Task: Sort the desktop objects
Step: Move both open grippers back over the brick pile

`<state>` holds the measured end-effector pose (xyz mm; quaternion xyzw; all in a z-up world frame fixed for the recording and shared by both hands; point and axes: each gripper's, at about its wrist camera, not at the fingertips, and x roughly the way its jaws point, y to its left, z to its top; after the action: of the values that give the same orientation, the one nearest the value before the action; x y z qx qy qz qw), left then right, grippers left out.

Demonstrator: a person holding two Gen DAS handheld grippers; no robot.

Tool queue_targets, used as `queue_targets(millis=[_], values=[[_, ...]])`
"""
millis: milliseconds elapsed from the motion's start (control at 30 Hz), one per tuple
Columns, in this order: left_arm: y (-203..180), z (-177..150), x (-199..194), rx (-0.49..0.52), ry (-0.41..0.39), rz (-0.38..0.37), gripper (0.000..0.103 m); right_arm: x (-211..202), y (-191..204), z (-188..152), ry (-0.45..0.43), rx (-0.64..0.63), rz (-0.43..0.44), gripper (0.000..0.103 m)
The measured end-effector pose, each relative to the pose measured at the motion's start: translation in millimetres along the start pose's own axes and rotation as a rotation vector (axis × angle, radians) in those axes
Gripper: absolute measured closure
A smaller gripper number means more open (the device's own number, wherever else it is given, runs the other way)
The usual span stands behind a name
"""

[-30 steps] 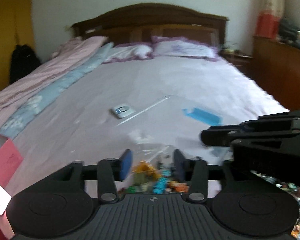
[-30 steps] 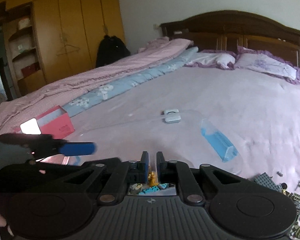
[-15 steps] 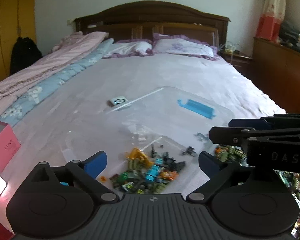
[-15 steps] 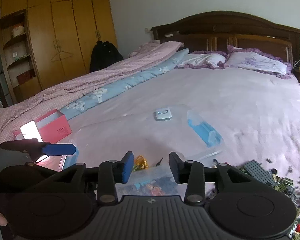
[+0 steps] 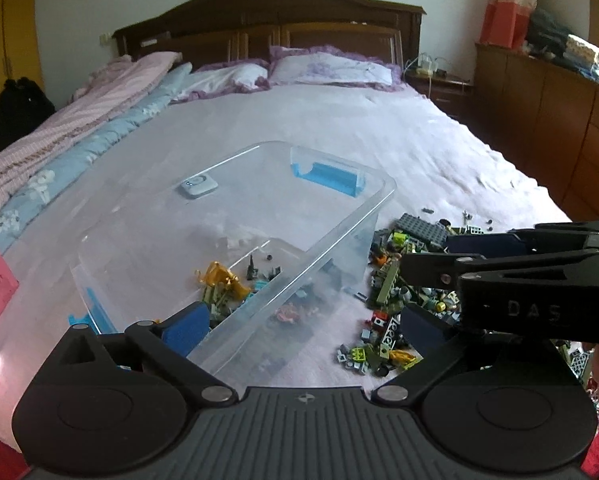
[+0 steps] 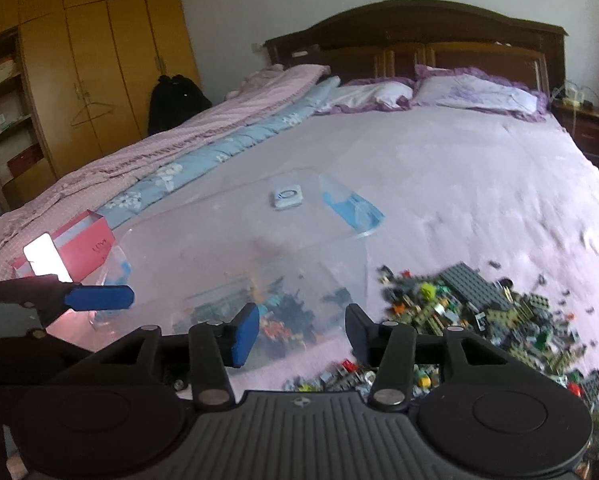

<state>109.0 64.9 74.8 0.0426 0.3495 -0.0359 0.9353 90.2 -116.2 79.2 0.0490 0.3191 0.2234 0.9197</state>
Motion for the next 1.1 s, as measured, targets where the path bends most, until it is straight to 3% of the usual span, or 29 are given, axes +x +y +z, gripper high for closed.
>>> queue_targets(millis=[167, 433, 733, 900, 1100], values=[[-13, -5, -5, 0.050, -0.001, 0.009, 0.000, -9, -13, -16, 0.009, 0.052, -0.012, 0.049], [-35, -20, -12, 0.074, 0.012, -0.054, 0.000, -30, -37, -42, 0.018, 0.118, -0.072, 0.048], [-54, -71, 8, 0.094, 0.135, -0.106, 0.000, -43, -61, -99, 0.114, 0.166, -0.129, 0.049], [-56, -96, 16, 0.106, 0.171, -0.139, 0.001, -39, -51, -126, 0.186, 0.116, -0.104, 0.060], [-57, -116, 16, 0.146, 0.195, -0.153, 0.002, -26, -21, -138, 0.228, -0.015, -0.055, 0.065]])
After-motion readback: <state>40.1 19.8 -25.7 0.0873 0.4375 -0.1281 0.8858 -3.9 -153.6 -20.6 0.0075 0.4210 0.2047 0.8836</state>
